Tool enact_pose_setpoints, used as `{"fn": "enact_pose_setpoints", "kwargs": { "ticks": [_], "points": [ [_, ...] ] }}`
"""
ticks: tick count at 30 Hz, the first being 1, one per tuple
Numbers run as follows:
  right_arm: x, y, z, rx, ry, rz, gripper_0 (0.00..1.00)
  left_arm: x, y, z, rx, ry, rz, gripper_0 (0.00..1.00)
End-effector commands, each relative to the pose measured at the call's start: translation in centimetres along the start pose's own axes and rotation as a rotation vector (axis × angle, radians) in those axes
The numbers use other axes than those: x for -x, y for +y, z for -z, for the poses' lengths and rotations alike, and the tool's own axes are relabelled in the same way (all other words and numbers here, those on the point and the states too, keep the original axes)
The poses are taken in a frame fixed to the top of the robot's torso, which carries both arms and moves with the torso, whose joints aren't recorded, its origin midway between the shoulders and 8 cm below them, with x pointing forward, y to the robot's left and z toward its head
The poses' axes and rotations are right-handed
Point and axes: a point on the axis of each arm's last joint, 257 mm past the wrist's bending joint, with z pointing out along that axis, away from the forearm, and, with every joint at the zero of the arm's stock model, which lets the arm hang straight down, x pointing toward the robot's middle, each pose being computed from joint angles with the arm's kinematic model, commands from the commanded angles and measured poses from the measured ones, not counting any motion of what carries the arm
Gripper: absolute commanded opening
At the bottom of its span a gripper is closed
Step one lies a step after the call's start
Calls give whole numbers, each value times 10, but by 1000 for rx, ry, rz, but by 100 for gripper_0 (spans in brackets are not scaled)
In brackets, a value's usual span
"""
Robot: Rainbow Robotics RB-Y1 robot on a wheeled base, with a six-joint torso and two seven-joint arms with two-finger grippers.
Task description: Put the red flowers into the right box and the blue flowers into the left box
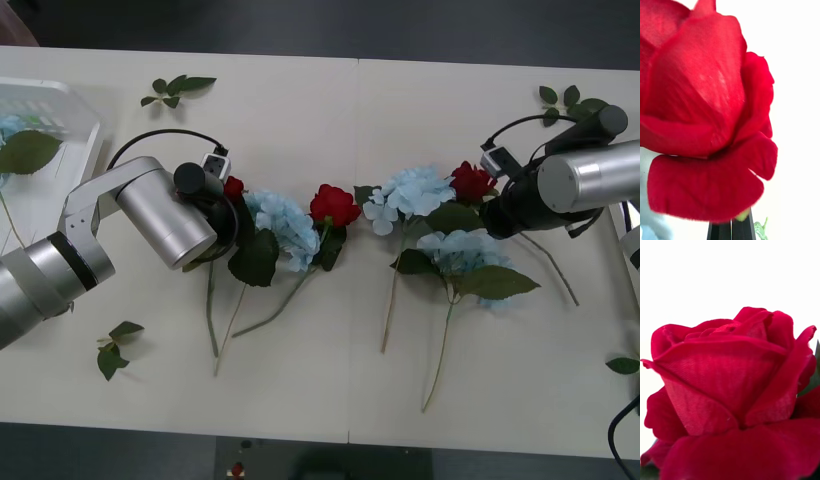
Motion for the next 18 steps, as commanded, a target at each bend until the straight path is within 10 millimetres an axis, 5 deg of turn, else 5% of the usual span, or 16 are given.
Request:
{"fn": "enact_pose_setpoints", "kwargs": {
  "ticks": [1,9,18],
  "points": [
    [42,-48,55,-57,-90,-65,0,10,-4,4,-14,-17,28,0],
    [50,-110,124,-83,-146,-209,0,10,0,4,-8,-16,28,0],
    [19,-209,197,-200,-211,-359,0,36,38,27,40,-90,-11,0]
  ]
}}
